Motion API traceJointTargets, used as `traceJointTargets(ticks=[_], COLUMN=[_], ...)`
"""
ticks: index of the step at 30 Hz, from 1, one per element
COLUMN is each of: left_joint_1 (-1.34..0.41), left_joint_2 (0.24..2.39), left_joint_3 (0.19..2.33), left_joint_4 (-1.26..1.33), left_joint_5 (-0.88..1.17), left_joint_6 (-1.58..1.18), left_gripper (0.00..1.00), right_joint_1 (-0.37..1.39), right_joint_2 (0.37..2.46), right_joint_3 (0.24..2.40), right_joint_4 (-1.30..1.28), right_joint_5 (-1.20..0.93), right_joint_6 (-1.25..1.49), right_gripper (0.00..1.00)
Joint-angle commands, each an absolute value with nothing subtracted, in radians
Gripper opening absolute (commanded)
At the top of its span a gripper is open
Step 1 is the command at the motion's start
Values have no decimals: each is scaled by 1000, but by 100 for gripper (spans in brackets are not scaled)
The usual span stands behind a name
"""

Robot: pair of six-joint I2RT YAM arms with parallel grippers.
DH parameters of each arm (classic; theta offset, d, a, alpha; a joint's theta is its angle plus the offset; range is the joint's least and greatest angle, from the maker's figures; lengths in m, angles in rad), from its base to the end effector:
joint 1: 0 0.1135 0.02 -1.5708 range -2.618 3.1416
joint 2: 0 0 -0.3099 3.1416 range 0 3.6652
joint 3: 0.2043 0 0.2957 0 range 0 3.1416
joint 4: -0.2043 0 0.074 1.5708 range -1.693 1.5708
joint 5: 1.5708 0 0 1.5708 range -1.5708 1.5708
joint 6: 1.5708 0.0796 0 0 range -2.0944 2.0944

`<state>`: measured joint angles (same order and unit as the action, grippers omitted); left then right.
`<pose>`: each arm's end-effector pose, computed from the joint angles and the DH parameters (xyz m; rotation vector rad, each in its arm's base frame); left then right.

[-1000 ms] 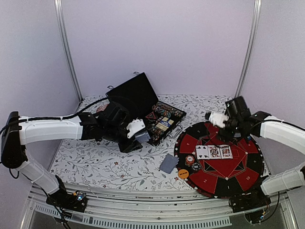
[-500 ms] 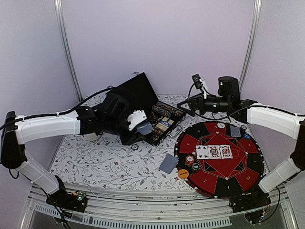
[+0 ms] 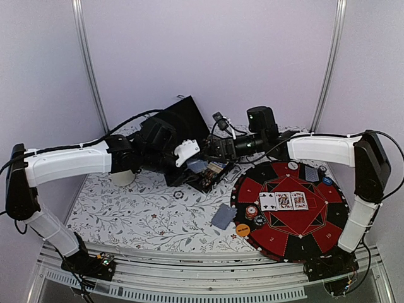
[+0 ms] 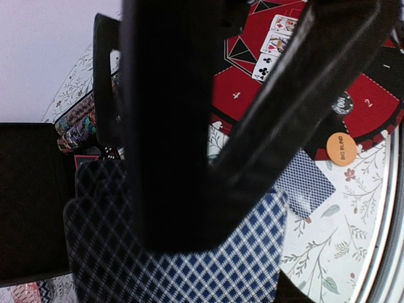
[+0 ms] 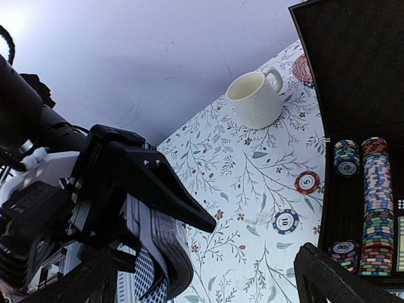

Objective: Distribute texas hold em gaming equipment
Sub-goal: Pick up the poker card from the face-down deck piles.

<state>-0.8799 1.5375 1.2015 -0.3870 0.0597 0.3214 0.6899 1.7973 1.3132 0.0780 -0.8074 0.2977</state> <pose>0.2626 -0.3251 0.2829 1.3359 1.8947 -0.3549 0.3431 0.3577 0.2829 -0.9646 1.8975 1.4103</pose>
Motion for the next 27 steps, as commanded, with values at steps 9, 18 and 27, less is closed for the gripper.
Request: traceJointTargets(ticks=[9, 18, 27], left_joint_1=[-887, -887, -886], left_joint_2=[1524, 1521, 1521], left_joint_3=[1179, 1181, 1170], left_joint_4=[-364, -355, -347], left_joint_5=[87, 84, 78], left_joint_6=[317, 313, 315], left_gripper=[49, 47, 44], right_joint_1=[739, 739, 737], right_joint_2=[1894, 1875, 1841], right_joint_3=[1441, 1435, 1444], right_joint_4=[-24, -104, -154], right_joint_5=[-786, -701, -642], right_joint_6=[250, 201, 173], right_gripper=[91, 82, 69])
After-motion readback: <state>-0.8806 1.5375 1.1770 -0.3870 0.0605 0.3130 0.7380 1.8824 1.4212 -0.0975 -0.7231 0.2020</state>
